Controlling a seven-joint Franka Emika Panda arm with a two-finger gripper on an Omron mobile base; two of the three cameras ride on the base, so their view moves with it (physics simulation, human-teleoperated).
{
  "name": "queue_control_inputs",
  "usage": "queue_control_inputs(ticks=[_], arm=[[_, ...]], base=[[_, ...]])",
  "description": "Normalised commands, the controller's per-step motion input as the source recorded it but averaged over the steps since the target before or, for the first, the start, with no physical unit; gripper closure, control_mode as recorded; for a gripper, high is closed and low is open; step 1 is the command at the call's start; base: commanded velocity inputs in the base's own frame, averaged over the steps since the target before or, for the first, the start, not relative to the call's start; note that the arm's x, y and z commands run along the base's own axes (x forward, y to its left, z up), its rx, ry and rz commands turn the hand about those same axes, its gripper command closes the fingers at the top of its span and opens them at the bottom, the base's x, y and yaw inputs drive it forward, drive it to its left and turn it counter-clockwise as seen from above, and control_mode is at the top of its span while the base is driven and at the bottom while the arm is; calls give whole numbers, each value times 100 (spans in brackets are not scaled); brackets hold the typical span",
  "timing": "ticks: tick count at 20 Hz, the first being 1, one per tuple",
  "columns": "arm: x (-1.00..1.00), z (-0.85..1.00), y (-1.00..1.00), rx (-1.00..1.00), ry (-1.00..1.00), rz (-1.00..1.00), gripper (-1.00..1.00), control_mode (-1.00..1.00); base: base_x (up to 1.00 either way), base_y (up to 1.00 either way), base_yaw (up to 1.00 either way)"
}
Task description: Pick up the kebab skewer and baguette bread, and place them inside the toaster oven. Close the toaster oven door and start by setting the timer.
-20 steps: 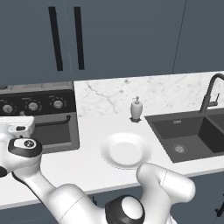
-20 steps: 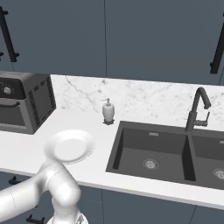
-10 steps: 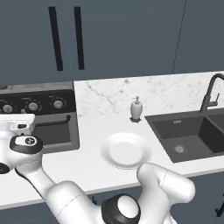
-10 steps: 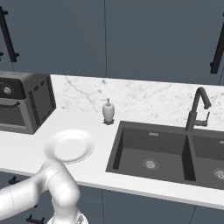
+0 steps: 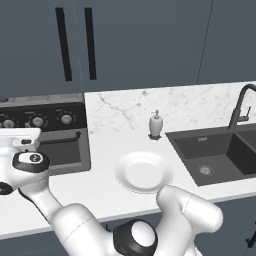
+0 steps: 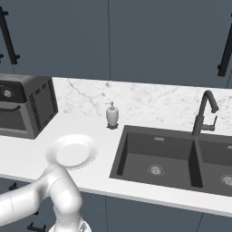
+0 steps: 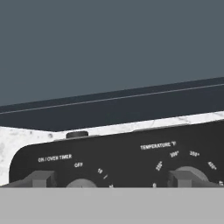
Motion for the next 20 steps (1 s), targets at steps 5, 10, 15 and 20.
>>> queue_control_inputs(ticks=[5,10,15,20], arm=[[4,0,7,0,0,0,-100,-100],[0,0,14,0,0,0,-100,-100],[0,-5,9,0,0,0,-100,-100],[0,-8,2,0,0,0,-100,-100]], base=[[0,0,0],[0,0,0],[0,0,0],[0,0,0]])
